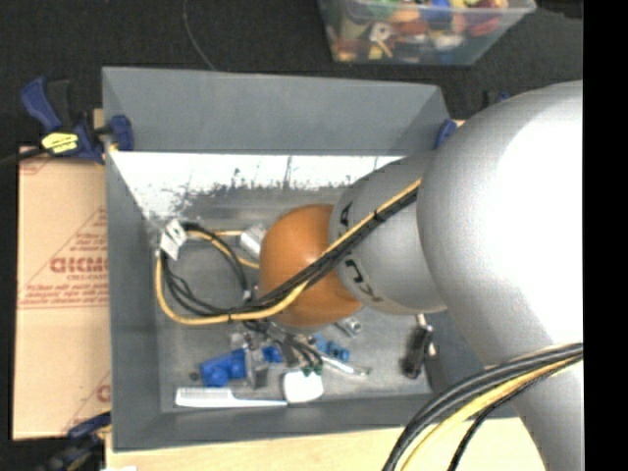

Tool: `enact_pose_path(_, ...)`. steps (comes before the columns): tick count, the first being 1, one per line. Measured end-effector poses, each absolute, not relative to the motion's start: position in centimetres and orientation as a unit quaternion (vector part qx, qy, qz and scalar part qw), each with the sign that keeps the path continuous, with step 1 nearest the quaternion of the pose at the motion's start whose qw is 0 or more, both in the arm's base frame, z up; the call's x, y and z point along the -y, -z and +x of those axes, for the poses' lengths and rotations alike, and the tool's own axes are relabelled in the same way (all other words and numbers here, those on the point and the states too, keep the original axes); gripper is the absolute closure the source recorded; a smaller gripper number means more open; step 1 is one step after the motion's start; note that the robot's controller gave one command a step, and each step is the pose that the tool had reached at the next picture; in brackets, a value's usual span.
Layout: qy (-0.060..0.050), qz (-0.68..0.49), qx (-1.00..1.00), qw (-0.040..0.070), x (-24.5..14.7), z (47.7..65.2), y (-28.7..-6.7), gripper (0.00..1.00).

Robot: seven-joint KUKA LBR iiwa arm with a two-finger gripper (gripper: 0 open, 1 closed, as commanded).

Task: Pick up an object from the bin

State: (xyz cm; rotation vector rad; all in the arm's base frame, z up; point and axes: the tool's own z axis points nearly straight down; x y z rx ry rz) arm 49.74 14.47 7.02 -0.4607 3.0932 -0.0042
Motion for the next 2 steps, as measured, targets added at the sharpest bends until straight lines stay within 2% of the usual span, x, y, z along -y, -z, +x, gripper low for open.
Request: enact_pose_path(2,0.001,-0.147,-0.989,0.007,-14.41,49.70,-7.62,1.00)
